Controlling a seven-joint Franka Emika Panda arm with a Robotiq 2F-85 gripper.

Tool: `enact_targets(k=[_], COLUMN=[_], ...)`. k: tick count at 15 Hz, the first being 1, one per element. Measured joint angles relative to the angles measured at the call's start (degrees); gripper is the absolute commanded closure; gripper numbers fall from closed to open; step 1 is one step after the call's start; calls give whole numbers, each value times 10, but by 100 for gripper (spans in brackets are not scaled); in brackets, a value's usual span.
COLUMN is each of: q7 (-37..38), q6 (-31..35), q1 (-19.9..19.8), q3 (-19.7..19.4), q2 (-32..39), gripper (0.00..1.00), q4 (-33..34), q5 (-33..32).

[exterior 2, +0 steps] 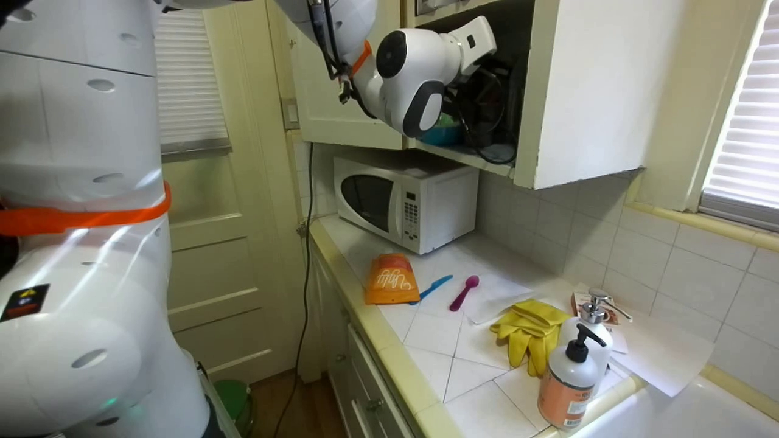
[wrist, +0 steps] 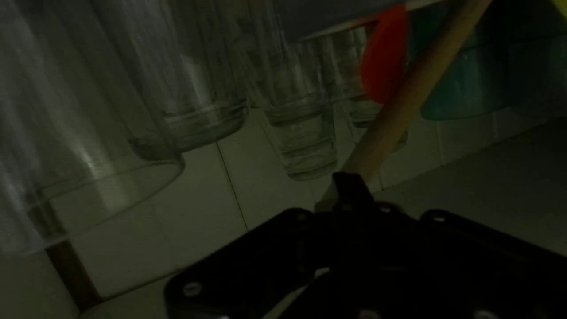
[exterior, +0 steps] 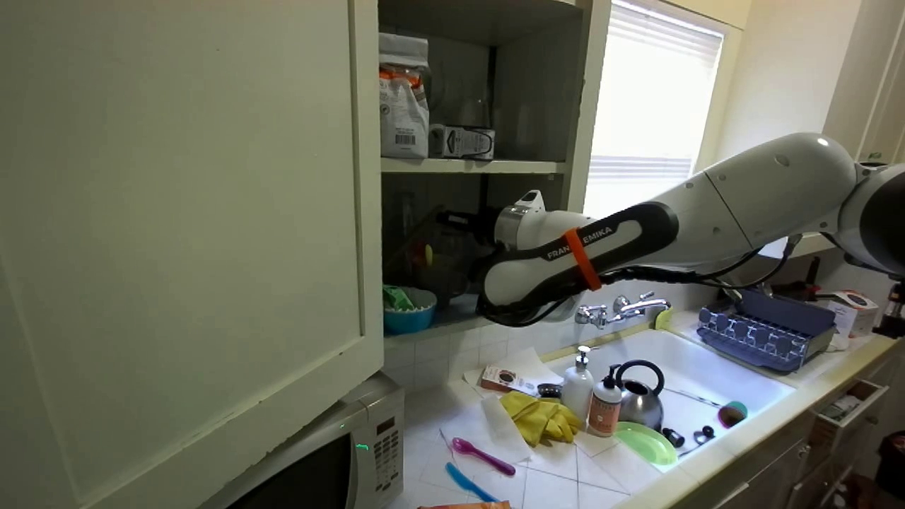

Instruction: Take the wooden spoon out of the open upper cabinet and put it on the countertop.

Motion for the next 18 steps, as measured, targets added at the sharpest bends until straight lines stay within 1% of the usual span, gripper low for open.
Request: enact_targets(k=[3, 12, 13, 14, 15, 16, 18], q7=[0, 14, 14, 14, 14, 14, 14], q6=[1, 10, 8, 3, -11, -29, -67], q1=[2, 4, 4, 5, 6, 7, 8], q3=[0, 1, 2, 3, 3, 5, 8], q2=[-3, -40, -41, -43, -46, -52, -66], gripper=[100, 100, 74, 73, 68, 60, 46], q4=[3, 13, 12, 11, 10, 9, 9], q5=[15, 114, 123, 131, 137, 143, 153])
